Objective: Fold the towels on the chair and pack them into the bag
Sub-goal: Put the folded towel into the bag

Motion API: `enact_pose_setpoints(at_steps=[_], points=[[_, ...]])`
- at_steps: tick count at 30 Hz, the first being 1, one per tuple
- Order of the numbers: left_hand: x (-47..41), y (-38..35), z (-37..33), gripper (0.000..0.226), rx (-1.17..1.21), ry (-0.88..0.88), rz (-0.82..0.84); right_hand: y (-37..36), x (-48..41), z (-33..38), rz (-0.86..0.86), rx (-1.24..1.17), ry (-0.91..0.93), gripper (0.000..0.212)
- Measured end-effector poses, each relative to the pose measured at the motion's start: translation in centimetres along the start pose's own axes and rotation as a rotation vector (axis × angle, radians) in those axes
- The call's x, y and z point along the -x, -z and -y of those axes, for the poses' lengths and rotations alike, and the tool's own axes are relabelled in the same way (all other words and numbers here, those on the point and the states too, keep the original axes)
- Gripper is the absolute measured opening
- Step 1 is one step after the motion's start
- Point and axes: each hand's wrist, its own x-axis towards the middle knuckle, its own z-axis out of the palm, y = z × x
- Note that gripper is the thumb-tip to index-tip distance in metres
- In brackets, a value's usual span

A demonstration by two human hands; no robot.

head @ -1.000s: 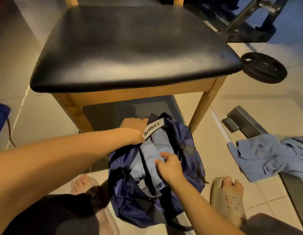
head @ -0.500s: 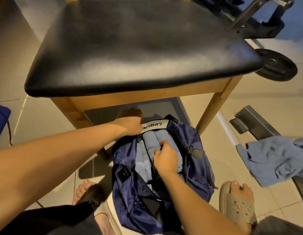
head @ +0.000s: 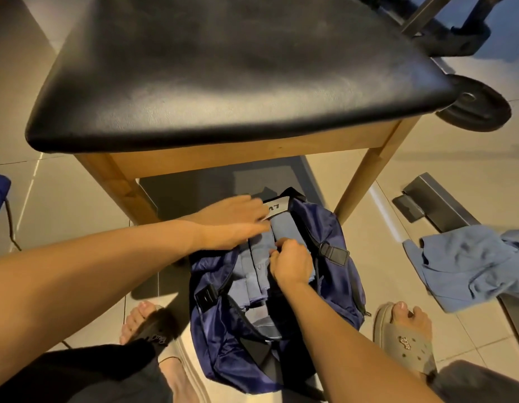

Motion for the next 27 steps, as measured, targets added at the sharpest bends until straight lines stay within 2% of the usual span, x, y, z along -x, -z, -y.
enact_pose_setpoints(at_steps=[2,5,7,9,12,15,18,23,27], points=[[-0.2,-1.7,-0.7,0.024,-0.063,-0.066,0.072,0.1,-0.2,-0.1,0.003,-0.033,0.000,0.022],[-0.5,-4.4,-1.7,0.043,-0.014,0.016,0.217,-0.1,-0.1,-0.4,0.038,-0.092,0.010,0.024],[-0.8,-5.9,-2.1,0.058,-0.001,0.066,0.268,0.3,0.2,-0.9,0.026,-0.182,0.055,0.016],[-1.3,-6.6,-2.3,0.064,0.041,0.104,0.288,1.2,0.5,-1.8,-0.078,-0.219,0.136,0.013],[-1.5,-7.1,-2.6,0.068,0.056,0.131,0.308,1.9,1.1,-3.2,-0.242,-0.023,0.246,0.021],[-1.5,-7.3,-3.1,0.073,0.069,0.173,0.352,0.8,2.2,-3.2,-0.076,0.088,0.230,0.021],[-1.1,-7.5,-3.7,0.076,0.112,0.230,0.344,0.0,3.2,-3.2,0.094,-0.012,0.204,0.043],[-0.9,-9.4,-5.7,0.078,0.151,0.378,0.225,0.4,2.8,-3.6,0.163,-0.145,0.141,0.069],[-1.7,-10.5,-7.3,0.073,0.129,0.449,0.242,0.5,2.6,-4.2,0.290,-0.160,0.137,0.073]])
